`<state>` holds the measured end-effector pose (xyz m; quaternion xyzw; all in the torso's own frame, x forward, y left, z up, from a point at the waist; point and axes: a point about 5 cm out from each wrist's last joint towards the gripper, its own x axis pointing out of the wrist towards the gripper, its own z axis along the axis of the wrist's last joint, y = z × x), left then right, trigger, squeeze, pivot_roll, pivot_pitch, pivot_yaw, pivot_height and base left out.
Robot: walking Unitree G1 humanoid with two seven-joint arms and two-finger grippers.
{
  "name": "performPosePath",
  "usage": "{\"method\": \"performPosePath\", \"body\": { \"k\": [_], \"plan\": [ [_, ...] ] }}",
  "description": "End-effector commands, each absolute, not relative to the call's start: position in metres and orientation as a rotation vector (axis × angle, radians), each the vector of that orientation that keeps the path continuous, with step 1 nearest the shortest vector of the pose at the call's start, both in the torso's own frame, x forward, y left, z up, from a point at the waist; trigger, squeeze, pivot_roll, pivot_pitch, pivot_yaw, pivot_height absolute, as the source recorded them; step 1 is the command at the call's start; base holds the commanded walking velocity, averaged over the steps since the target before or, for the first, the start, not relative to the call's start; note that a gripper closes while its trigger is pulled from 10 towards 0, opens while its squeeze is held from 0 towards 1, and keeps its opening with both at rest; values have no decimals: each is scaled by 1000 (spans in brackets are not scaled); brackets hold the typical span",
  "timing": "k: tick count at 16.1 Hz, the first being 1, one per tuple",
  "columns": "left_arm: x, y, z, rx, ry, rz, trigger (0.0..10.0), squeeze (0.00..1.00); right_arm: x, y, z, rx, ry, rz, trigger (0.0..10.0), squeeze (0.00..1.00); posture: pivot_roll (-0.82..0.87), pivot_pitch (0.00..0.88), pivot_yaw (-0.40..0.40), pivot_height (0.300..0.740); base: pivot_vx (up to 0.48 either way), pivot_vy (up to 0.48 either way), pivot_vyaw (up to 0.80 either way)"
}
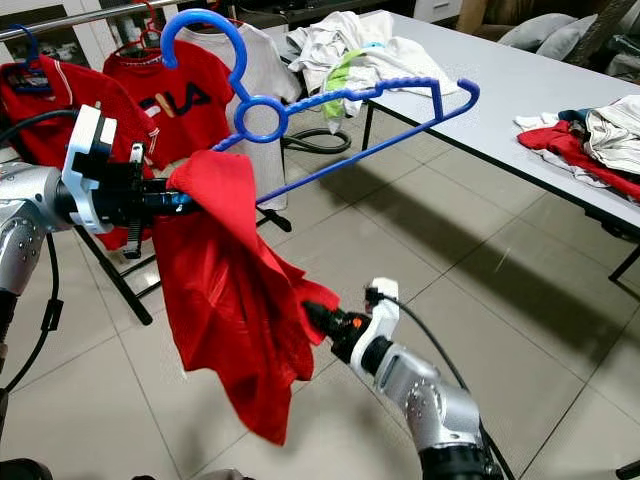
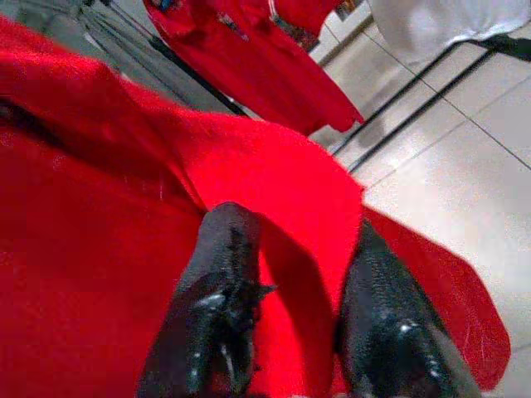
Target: Hang hanger
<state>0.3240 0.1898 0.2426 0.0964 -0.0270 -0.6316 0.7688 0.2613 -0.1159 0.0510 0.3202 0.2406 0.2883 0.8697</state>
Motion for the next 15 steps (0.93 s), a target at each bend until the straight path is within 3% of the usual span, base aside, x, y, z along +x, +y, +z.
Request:
{"method": "performPosePath", "body": {
  "k": [1, 15],
  "plan": [
    [324, 193, 253, 235, -103, -1348, 0, 0, 261, -115, 51, 704, 512, 611, 0, 0, 10, 0, 64, 740, 0, 0, 0],
    [325, 190, 253, 264, -92, -1337, 0, 0, 266, -121, 54, 717, 494, 586, 0, 0, 2, 0, 64, 740, 0, 0, 0]
  ]
}}
